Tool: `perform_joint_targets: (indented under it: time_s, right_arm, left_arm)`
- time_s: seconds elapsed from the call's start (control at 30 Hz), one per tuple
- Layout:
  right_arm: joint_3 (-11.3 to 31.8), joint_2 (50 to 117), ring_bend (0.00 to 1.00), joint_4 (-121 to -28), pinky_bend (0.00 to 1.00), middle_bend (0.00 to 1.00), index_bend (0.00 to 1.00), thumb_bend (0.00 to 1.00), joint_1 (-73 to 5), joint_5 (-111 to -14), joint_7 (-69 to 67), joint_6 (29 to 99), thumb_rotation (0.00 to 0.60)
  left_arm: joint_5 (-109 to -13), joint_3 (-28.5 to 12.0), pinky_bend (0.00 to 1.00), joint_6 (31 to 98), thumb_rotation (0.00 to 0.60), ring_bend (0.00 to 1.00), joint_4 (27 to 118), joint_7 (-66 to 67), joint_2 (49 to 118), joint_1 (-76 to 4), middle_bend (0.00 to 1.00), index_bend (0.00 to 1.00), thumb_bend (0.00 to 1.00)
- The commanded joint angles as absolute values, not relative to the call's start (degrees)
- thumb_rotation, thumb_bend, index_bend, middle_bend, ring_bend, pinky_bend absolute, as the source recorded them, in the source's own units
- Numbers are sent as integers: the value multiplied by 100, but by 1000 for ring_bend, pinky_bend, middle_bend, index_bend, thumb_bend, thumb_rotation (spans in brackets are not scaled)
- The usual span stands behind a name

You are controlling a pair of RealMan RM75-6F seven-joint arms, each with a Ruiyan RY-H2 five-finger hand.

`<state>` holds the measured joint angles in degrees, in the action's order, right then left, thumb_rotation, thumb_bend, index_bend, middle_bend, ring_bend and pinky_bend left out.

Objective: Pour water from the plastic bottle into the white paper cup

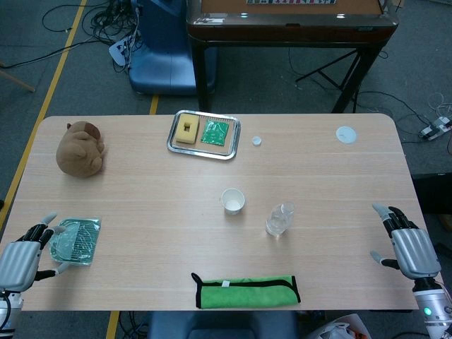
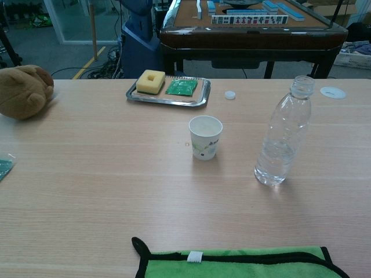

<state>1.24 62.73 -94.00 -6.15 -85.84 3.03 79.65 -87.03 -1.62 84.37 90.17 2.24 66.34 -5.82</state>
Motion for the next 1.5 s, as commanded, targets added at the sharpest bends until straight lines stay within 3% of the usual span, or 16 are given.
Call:
perform_joint_targets:
  time_s: [0.03,0.53,0.93,1.5]
  right_arm:
    - [115,6282,116,-9396,390,177,112,0,-606,-8607,319,7987,600]
    - [244,6599,116,-9210,390,187,116,0,-805,-8567,-162,7770,600]
    - [539,7295,116,-9018,383,185,116,0,-1473,-8451,-497,7082,600]
    - [600,8388,116,-8174,371,157,116,0,-2122,-8498,-1796,6475,600]
  left_arm:
    - [-8706,-179,493,8466,600,249,9017,238,6639,-582,151,313,68]
    - [-8630,-204,493,8443,600,255,9076,221,6617,-590,157,318,68]
    - [-8620,-203,494,8367,600,258,9088,159,6623,-635,160,320,68]
    - [-8601,-205,494,8474,600,259,9176,28,6509,-565,163,321,69]
